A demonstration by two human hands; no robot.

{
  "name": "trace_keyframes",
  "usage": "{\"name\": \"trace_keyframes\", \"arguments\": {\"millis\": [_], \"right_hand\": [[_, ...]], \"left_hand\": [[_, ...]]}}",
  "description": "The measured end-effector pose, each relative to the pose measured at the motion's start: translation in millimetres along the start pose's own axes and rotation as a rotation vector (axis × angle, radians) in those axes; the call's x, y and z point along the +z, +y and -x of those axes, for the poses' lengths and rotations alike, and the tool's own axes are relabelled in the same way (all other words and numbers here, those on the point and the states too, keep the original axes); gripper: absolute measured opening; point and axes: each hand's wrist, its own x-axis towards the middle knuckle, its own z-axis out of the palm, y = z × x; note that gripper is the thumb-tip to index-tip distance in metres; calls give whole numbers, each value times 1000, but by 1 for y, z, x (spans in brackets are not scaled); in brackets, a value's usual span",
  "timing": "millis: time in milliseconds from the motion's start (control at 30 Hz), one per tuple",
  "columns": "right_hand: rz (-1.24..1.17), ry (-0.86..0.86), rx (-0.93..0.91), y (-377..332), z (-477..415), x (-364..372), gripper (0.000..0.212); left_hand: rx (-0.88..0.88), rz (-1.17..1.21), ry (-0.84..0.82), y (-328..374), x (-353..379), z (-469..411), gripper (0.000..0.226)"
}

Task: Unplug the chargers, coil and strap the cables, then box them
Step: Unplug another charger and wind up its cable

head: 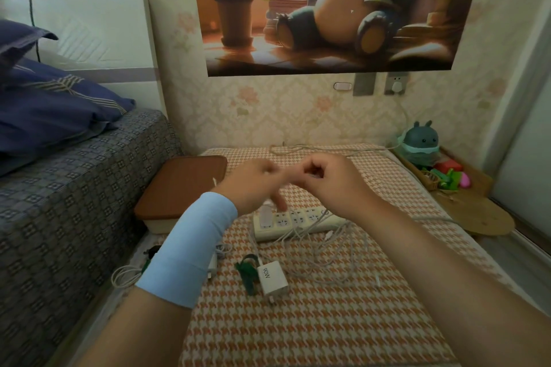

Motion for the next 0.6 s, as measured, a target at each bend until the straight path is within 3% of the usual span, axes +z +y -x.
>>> {"name": "trace_keyframes", "arguments": {"millis": [67,167,233,300,467,600], "right_hand": [[2,7,51,4,-1,0,12],[97,-170,131,16,-1,0,14],[139,-333,226,30,4,1,5],[151,-434,296,41,9,1,12],[-38,-442,379,43,9,-3,25],[-321,-285,340,27,2,-8,24]], "left_hand": [[64,-264,65,-3,2,-2,42],[163,39,275,-12,-3,-6,44],[185,301,355,-16,-10,-5,43],[200,408,410,-21,-11,-4,41],[78,94,422,-41,-13,-7,38],[-96,-119,381,-66,-25,-12,36]]}}
